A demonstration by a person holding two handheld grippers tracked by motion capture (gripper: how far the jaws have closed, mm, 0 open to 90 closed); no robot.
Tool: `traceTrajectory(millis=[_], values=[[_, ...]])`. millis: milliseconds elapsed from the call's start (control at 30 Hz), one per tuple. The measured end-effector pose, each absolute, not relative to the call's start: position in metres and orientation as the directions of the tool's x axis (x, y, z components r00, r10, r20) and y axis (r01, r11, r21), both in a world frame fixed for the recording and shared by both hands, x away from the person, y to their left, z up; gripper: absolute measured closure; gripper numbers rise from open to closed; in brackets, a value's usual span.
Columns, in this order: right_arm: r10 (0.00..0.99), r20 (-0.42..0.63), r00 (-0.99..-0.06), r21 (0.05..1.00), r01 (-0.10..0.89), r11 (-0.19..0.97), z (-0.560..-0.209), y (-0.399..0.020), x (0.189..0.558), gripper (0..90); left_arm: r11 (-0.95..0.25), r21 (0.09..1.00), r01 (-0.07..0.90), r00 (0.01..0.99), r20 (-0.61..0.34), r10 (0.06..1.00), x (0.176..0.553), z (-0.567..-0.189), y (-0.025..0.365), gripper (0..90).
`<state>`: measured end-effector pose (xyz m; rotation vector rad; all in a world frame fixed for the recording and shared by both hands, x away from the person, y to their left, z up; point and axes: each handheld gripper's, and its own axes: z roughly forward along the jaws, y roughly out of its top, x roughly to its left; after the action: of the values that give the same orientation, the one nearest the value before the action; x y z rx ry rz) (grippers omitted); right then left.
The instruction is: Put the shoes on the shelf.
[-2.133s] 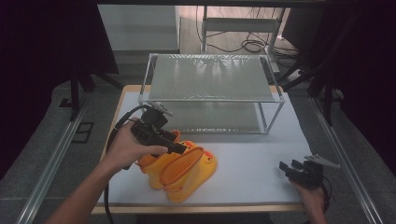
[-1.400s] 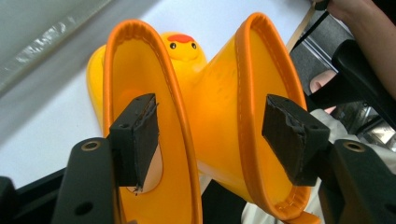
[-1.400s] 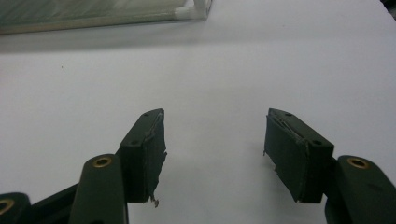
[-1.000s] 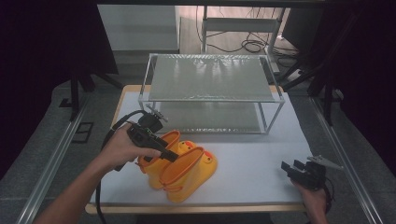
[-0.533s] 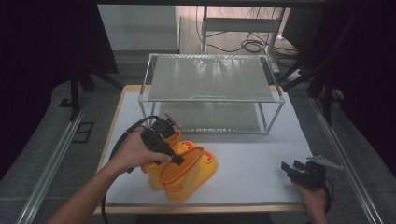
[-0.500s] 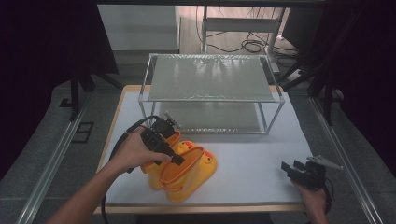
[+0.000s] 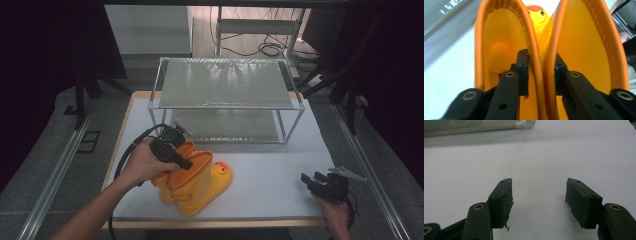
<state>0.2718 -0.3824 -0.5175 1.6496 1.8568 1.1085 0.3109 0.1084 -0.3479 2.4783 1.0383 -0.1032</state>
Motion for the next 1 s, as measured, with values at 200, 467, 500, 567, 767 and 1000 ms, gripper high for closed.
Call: traceTrajectory(millis=[200, 467, 500, 567, 767, 1000], values=[[0.959, 0.195, -0.207, 0.779, 0.627, -0.023, -0.518, -0.382, 0.272, 37.7, -0.608, 0.386, 0.694, 0.712, -0.241, 0.66, 0.312, -0.349, 0.111, 81.9], [0.958, 0.198, -0.207, 0.779, 0.626, -0.026, -0.518, -0.381, 0.273, 37.8, -0.594, 0.39, 0.704, 0.707, -0.297, 0.642, 0.318, -0.346, 0.115, 82.2], [0.958, 0.196, -0.208, 0.78, 0.626, -0.024, -0.518, -0.382, 0.273, 37.8, -0.586, 0.396, 0.707, 0.703, -0.307, 0.641, 0.32, -0.344, 0.116, 82.2], [0.958, 0.196, -0.207, 0.78, 0.625, -0.024, -0.518, -0.382, 0.273, 37.8, -0.586, 0.397, 0.706, 0.705, -0.322, 0.632, 0.322, -0.342, 0.117, 82.3], [0.96, 0.201, -0.196, 0.781, 0.623, -0.037, -0.517, -0.386, 0.273, 37.9, -0.57, 0.439, 0.695, 0.718, -0.375, 0.586, 0.323, -0.322, 0.114, 82.3], [0.959, 0.204, -0.196, 0.782, 0.622, -0.039, -0.516, -0.386, 0.271, 37.8, -0.577, 0.501, 0.645, 0.762, -0.37, 0.531, 0.319, -0.287, 0.097, 82.2]])
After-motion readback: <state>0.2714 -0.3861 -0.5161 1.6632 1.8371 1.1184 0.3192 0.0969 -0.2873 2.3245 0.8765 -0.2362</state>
